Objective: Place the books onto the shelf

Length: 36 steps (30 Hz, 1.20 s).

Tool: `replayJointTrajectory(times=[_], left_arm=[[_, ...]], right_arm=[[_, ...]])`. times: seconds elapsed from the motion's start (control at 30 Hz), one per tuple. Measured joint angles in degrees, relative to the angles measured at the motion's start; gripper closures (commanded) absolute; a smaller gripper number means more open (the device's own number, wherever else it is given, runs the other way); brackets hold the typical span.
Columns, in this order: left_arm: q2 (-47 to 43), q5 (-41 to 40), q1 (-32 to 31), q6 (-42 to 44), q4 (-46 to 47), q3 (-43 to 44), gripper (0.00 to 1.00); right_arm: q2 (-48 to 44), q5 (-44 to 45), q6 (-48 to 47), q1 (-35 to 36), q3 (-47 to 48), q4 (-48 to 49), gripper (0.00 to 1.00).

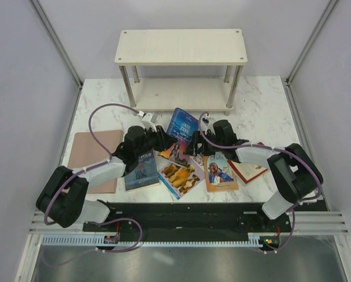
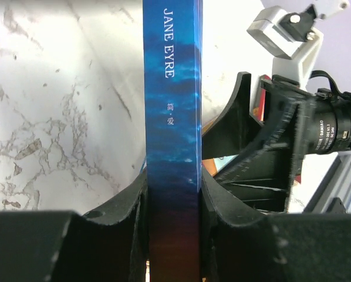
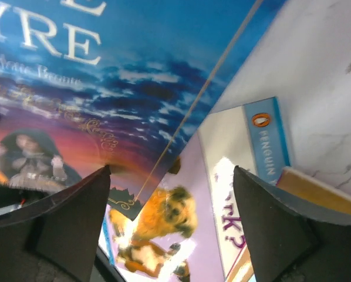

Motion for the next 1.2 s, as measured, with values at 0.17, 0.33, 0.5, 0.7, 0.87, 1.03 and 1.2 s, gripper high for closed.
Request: replayJointTrajectory(times=[0.17,0.33,0.5,0.7,0.87,1.03,1.2], left_arm=[[-4.3,3.7,2.3,1.6,-1.1,0.0,0.98],[-6.0,8.7,7.8,0.3,2.5,-1.3,0.98],[-5.1,13.3,12.1,-5.0,9.0,-2.8,0.98],[-0.2,18.1,12.7,-13.1,20.5,-2.8,0.98],[1.1,21.3,12.7,-17.5,24.9,-2.6,0.98],[1.1,23.5,12.7,-19.8,27.1,-1.1,0.98],[1.4,25.0,12.7,-21.8,30.9,-0.7,0.98]], right_arm=[[-6.4,-5.9,2.3,-2.1,-9.5,15.8,0.03],[-9.8,-11.0,5.8,-4.3,-16.2,30.0,0.02],[-10.2,-15.5,11.4,-4.3,-19.5,44.1,0.02],[-2.3,-19.1,22.4,-4.3,-20.7,60.6,0.02],[8.0,-19.8,31.4,-4.2,-21.1,62.2,0.02],[8.6,-19.8,34.2,-4.2,-20.9,63.3,0.02],[8.3,-19.9,35.5,-4.2,-19.4,63.7,0.02]])
